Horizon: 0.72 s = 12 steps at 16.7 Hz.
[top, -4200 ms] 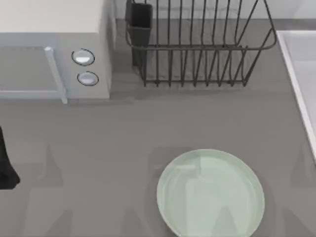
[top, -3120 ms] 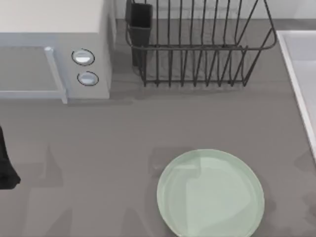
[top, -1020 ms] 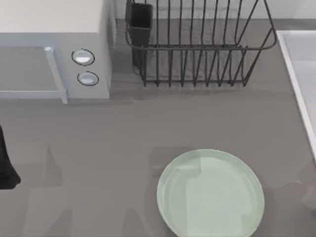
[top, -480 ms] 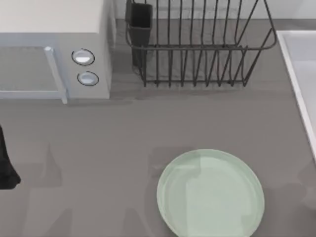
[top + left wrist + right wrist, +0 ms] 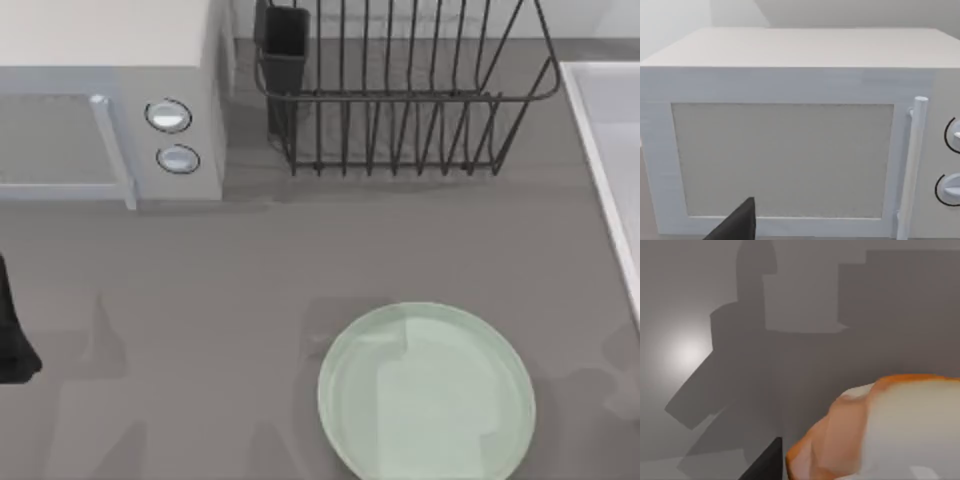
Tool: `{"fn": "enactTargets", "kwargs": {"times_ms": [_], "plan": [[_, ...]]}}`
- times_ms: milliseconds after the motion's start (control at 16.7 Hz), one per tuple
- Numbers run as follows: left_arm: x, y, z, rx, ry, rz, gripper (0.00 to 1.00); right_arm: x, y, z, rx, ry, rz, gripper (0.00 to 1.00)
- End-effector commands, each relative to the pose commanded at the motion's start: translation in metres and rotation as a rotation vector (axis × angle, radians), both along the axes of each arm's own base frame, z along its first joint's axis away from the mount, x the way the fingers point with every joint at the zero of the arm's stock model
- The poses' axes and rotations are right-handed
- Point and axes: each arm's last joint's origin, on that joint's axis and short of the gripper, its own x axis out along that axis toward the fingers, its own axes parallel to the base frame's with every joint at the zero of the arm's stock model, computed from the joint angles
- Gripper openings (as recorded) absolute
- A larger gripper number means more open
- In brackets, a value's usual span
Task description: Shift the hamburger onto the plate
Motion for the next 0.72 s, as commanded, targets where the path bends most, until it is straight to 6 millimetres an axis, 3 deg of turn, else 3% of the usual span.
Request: {"fn": "enactTargets", "kwargs": {"times_ms": [480,720], "plan": [[0.000,0.000,0.000,0.000,0.000,0.000,1.00,-0.001,0.001,0.081,0.001,0.015,0.004,0.00],[0.000,0.000,0.000,0.000,0.000,0.000,1.00,-0.004,0.001,0.091,0.000,0.003,0.002,0.00]]}}
